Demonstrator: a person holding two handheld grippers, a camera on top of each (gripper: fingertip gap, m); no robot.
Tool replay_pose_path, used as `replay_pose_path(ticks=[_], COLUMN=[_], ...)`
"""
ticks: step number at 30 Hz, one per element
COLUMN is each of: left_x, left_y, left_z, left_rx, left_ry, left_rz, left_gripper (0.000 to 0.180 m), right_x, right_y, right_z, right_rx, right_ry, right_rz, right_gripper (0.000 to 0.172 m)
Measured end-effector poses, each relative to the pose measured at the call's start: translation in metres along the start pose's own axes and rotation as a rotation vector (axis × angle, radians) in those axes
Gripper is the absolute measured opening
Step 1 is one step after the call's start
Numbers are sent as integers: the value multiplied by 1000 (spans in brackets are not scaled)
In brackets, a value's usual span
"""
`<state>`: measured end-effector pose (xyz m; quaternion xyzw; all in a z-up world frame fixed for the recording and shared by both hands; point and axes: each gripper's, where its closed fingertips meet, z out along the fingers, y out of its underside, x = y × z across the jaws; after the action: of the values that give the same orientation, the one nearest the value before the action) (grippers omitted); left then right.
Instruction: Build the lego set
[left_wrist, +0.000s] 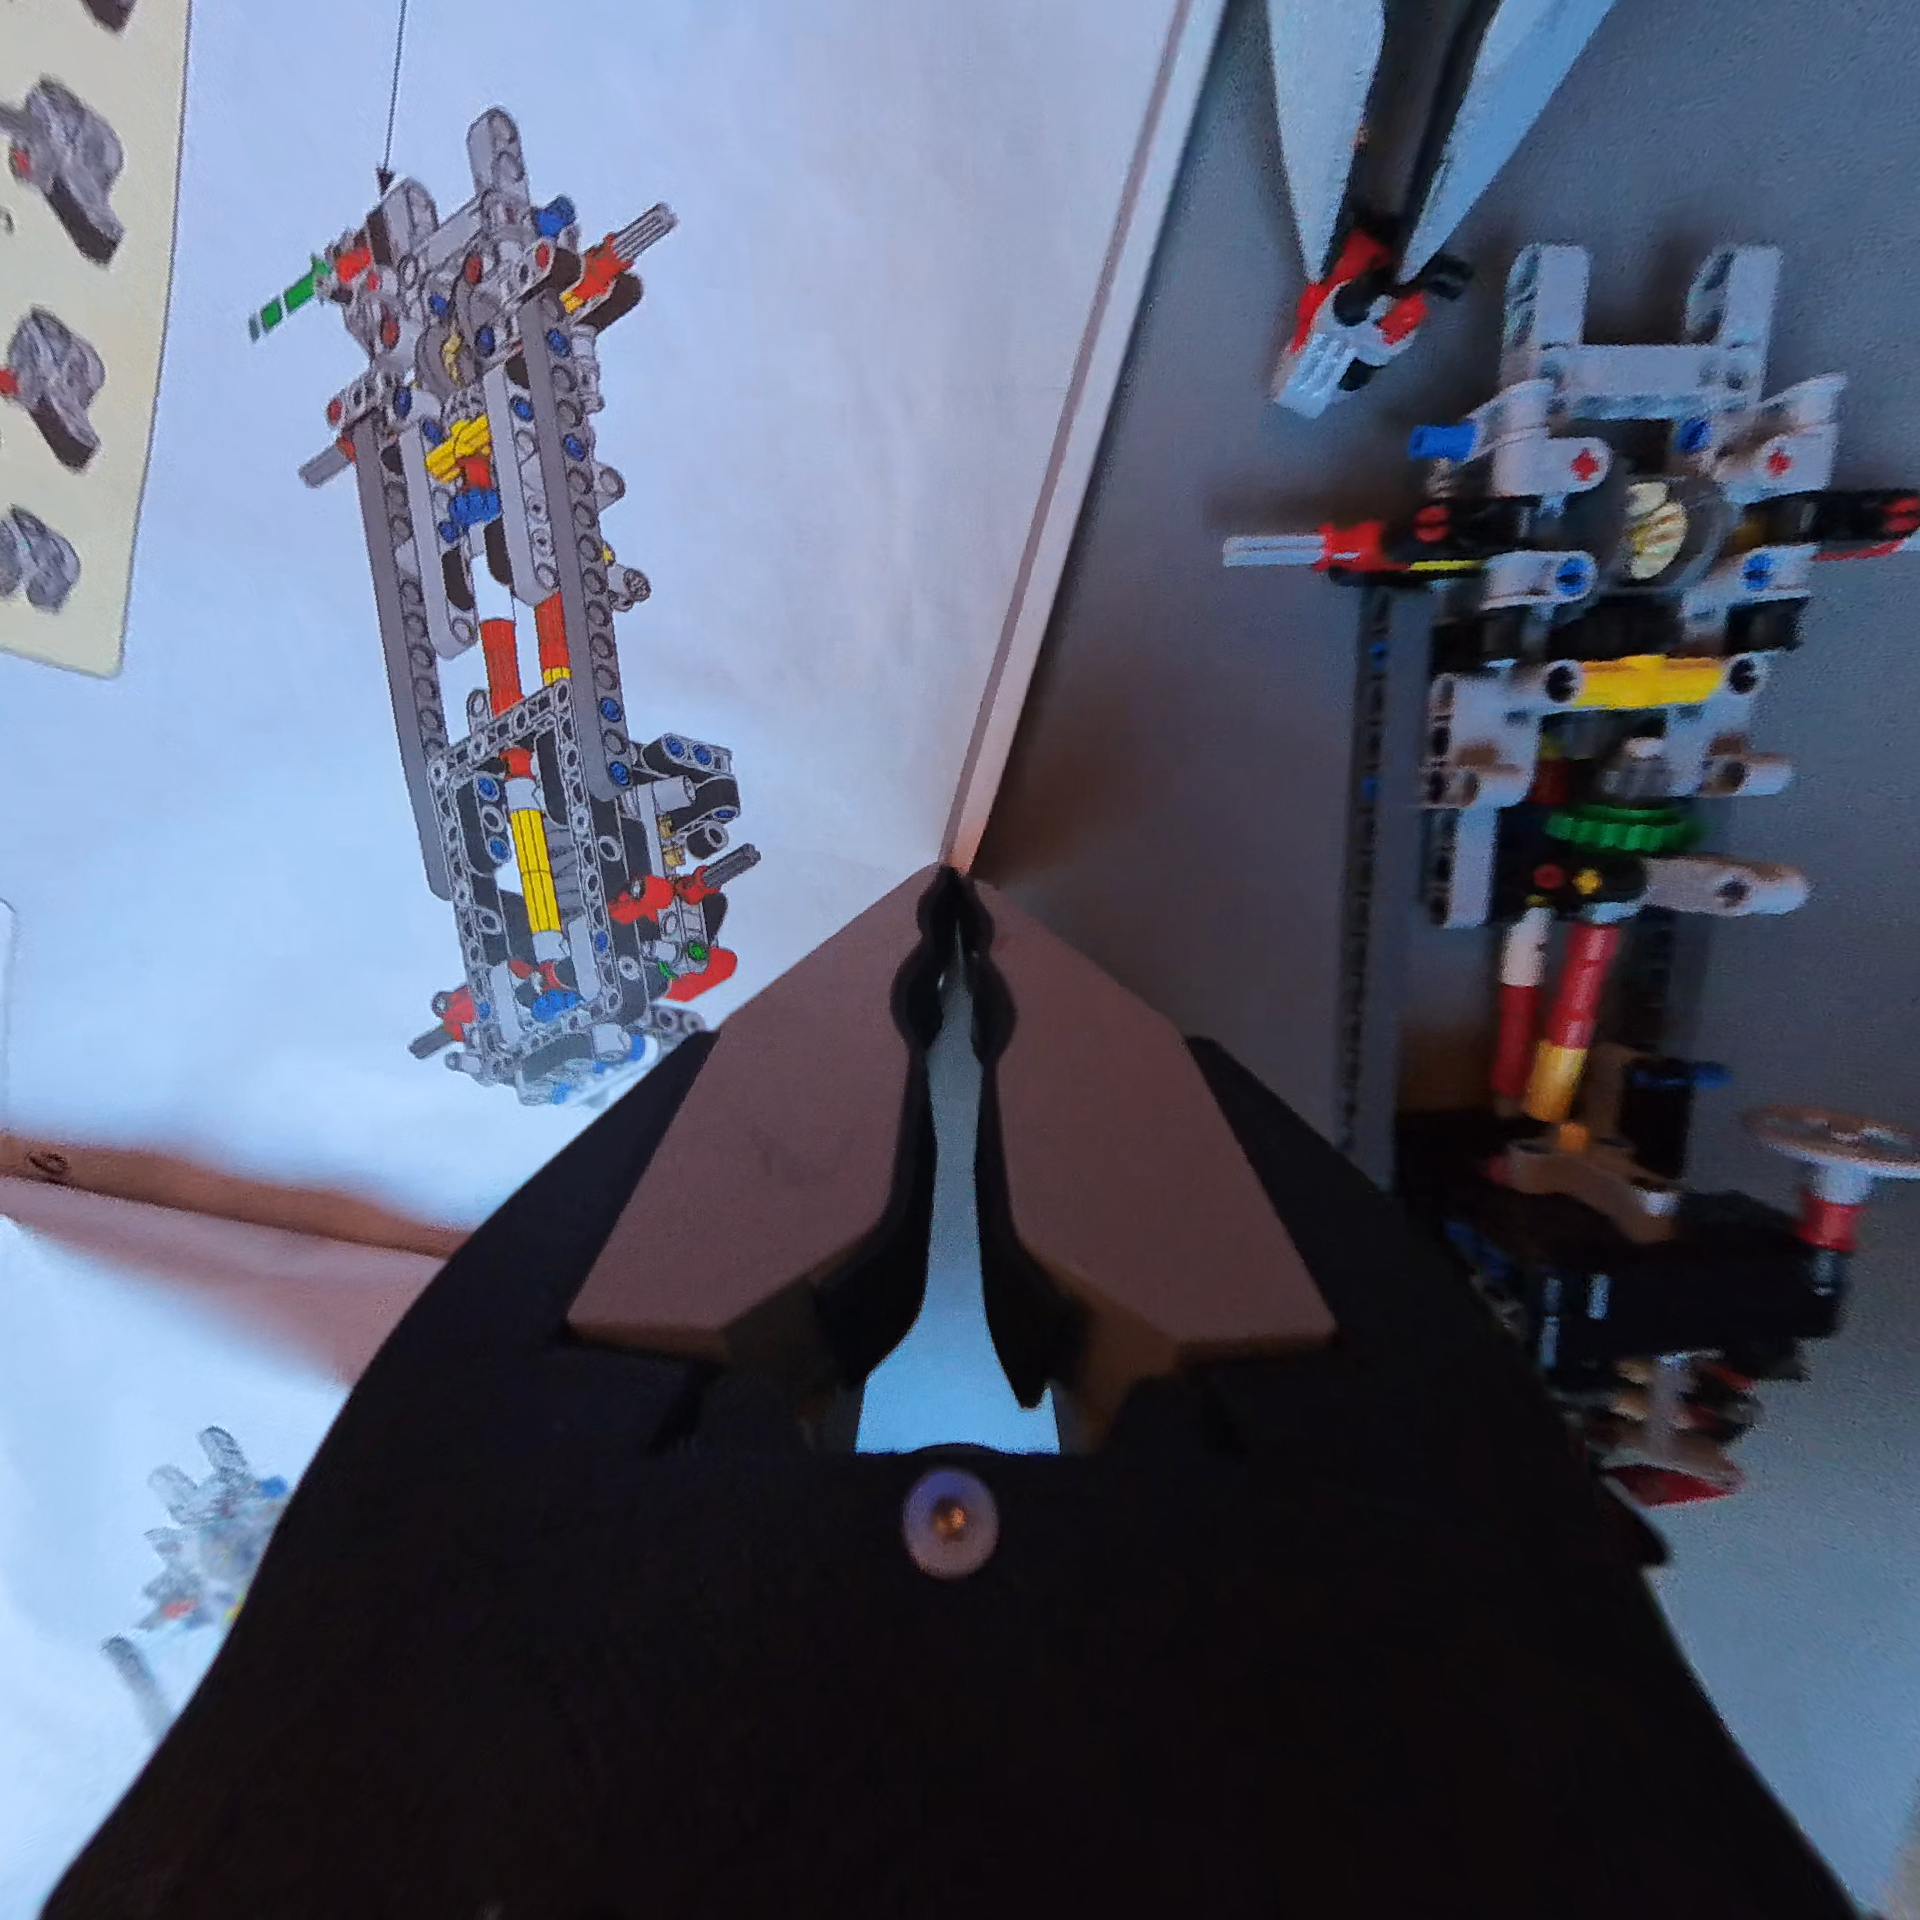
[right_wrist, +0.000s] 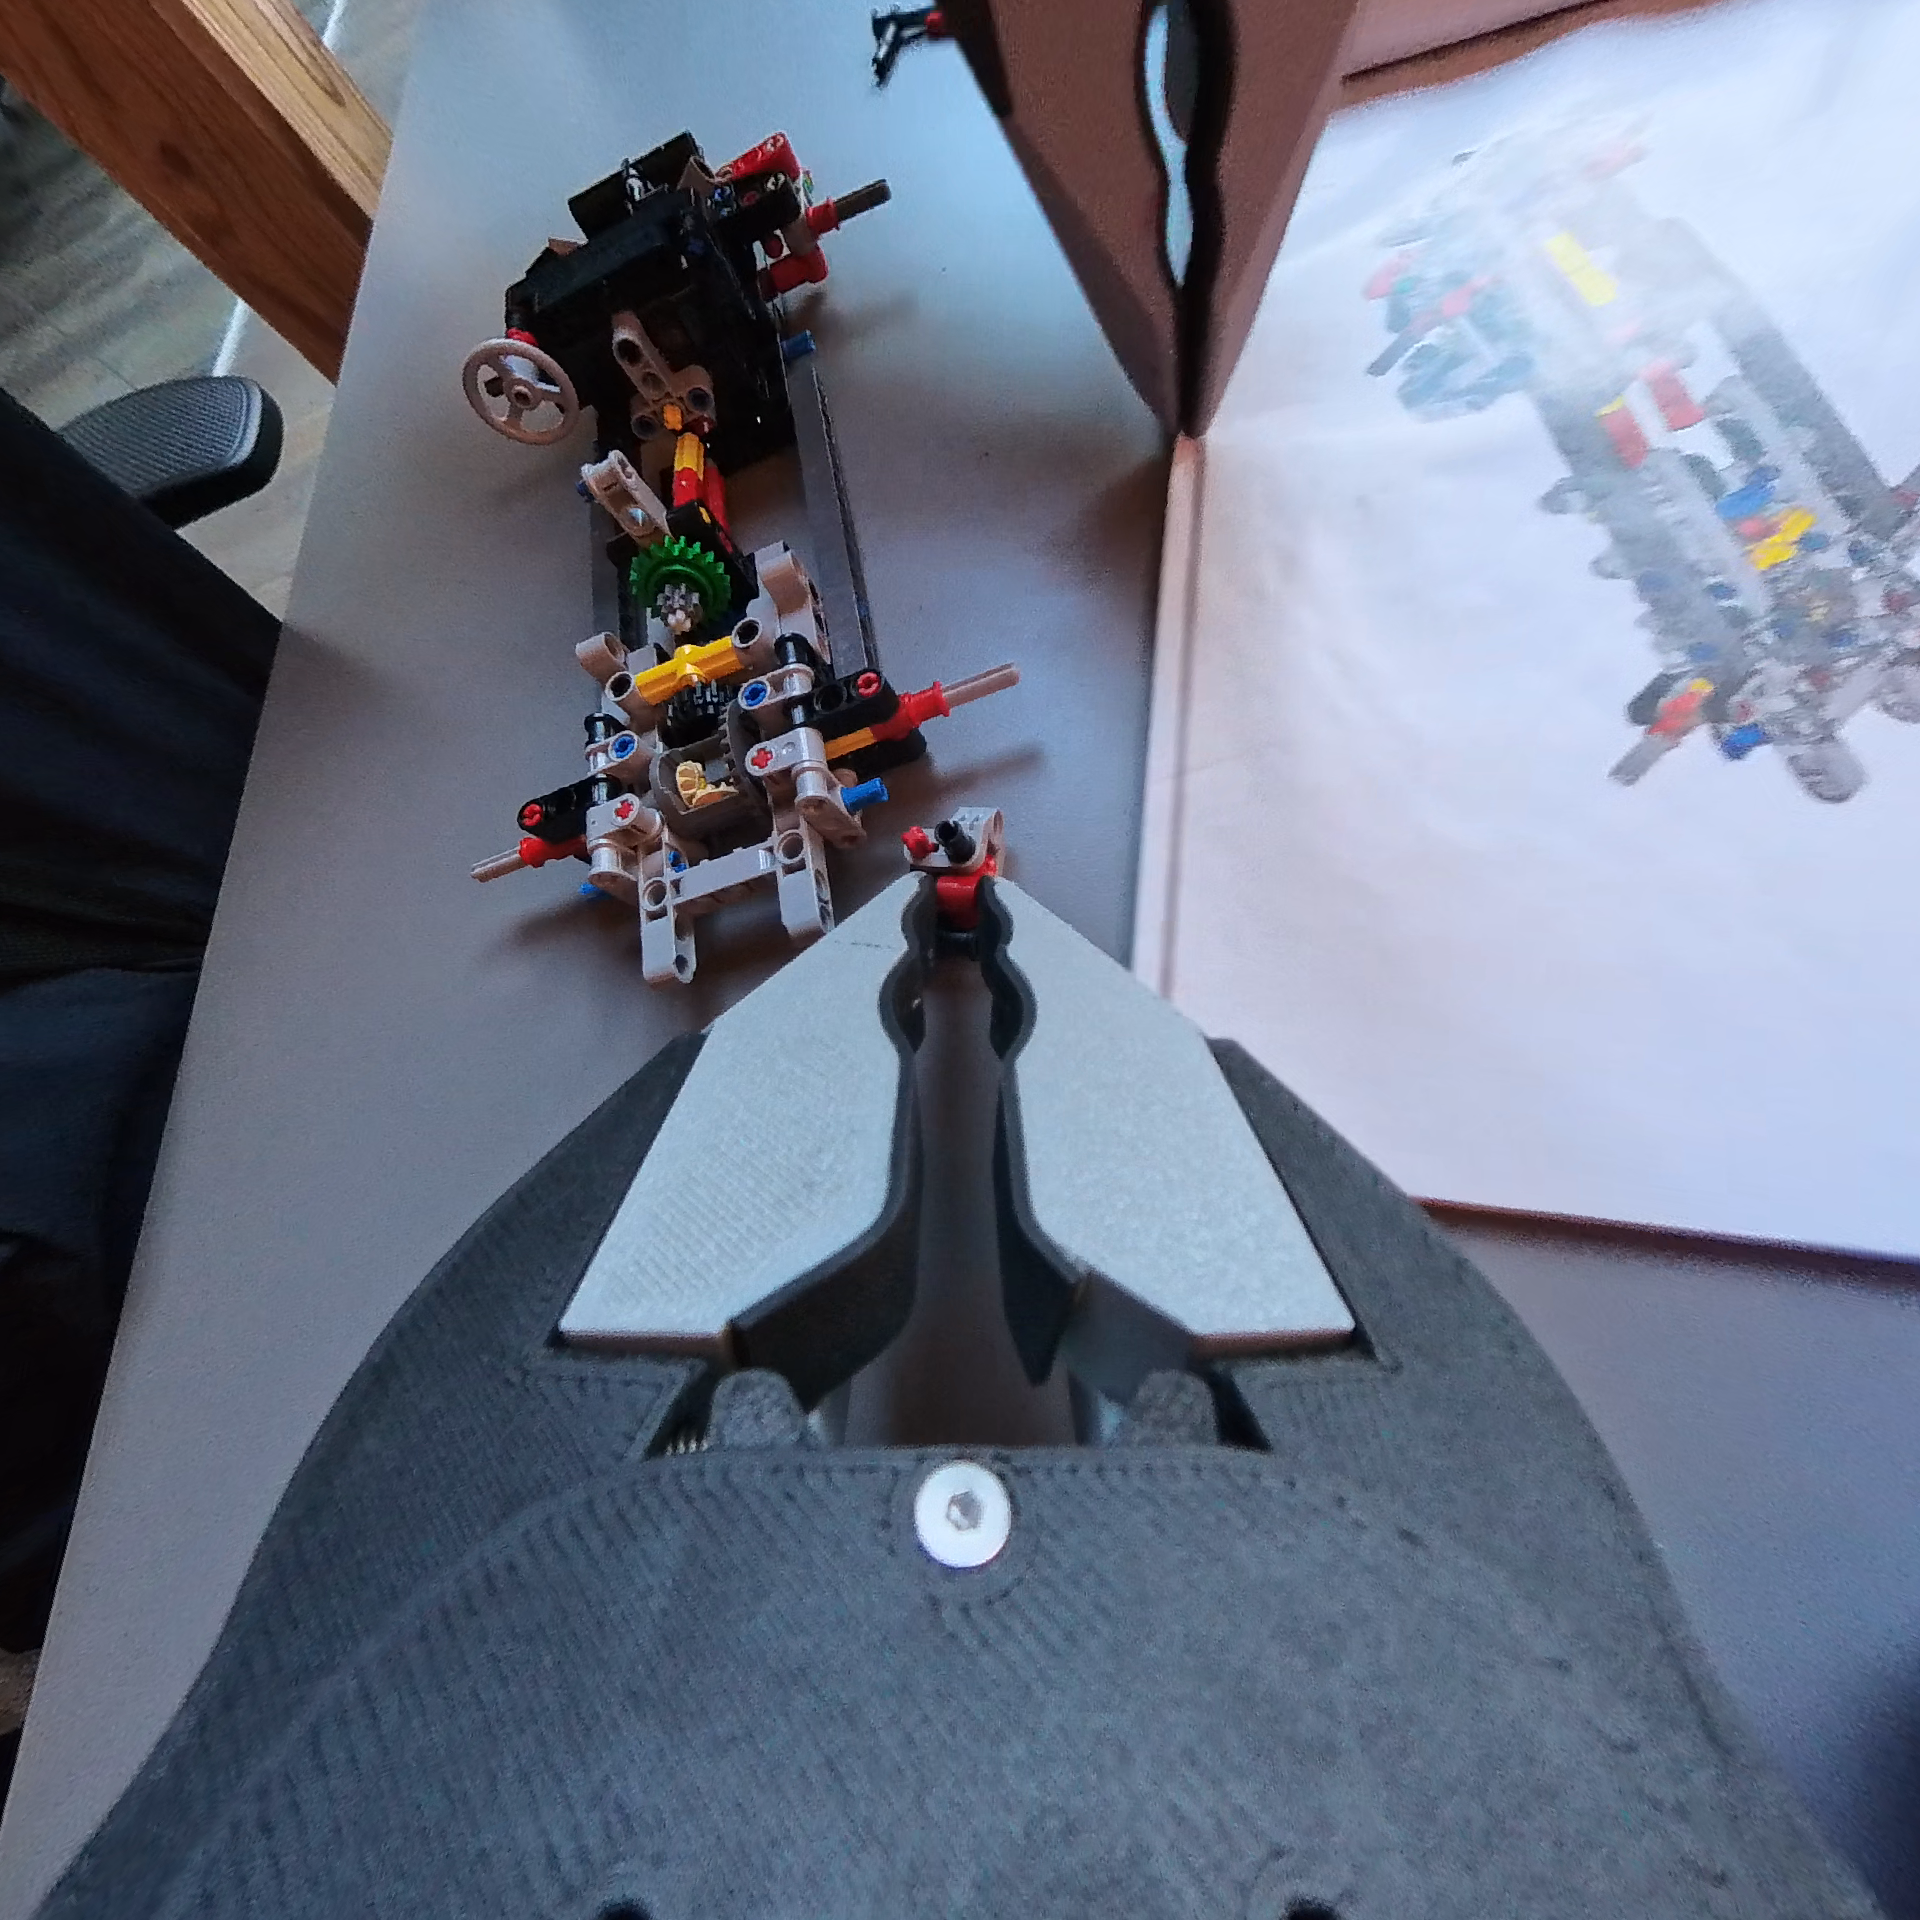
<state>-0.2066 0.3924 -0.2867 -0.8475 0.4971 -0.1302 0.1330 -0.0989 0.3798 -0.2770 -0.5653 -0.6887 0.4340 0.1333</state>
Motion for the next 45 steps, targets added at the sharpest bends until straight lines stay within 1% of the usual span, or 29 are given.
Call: replay_pose_path(ticks=[3,5,9,10,12,14,17,20,22,24,26,30,37,45], left_x=[10,15,24,25,20,11,-1,-8,-6,-8,-5,-7,-10,-12], left_y=[-2,-6,-22,-25,-24,-19,-12,-17,-17,-14,-13,-7,-3,-1], left_z=[1,-2,-24,-30,-40,-46,-52,-61,-61,-61,-60,-53,-39,-37], left_rx=[24,53,207,261,374,467,578,705,720,724,743,716,673,658], left_ry=[29,42,112,115,61,-40,-143,-188,-182,-226,-237,-303,-311,-326], left_rz=[-81,-91,-198,-228,-255,-248,-252,-251,-242,-231,-216,-184,-180,-182], left_gripper=[0,0,0,3,12,19,18,16,16,13,13,8,4,2], right_x=[0,0,-3,-4,-4,-3,-4,-3,-2,0,3,8,8,11], right_y=[-1,-1,-6,-8,-11,-13,-18,-24,-28,-31,-33,-35,-34,-26], right_z=[-1,-2,-7,-9,-13,-15,-19,-22,-25,-28,-31,-33,-33,-34], right_rx=[6,12,57,71,95,114,148,193,226,256,276,298,302,263], right_ry=[-3,-8,-22,-29,-46,-69,-103,-119,-122,-117,-105,-99,-104,-88], right_rz=[5,10,12,19,36,59,84,93,98,103,106,121,140,144], right_gripper=[4,4,5,5,6,8,10,10,10,9,9,8,8,10])
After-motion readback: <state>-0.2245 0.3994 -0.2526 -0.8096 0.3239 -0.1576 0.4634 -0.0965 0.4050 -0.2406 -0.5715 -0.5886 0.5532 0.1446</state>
